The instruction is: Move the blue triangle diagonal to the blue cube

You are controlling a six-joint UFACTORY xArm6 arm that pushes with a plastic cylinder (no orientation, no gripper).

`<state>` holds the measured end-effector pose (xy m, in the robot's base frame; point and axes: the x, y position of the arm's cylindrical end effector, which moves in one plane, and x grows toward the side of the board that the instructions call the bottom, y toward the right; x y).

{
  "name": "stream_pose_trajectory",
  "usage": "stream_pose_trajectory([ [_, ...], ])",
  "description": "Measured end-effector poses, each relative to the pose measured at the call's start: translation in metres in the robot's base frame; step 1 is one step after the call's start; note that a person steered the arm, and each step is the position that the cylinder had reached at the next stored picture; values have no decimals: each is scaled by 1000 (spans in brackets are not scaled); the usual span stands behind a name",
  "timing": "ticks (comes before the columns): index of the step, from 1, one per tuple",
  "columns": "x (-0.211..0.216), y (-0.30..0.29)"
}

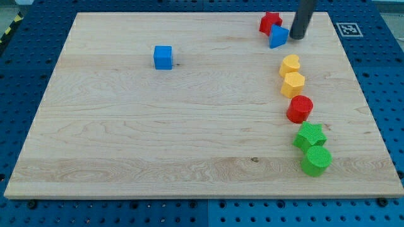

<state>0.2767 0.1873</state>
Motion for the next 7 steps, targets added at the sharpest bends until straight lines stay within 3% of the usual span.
stream_pose_trajectory([
  [2,1,-69],
  [7,82,-76],
])
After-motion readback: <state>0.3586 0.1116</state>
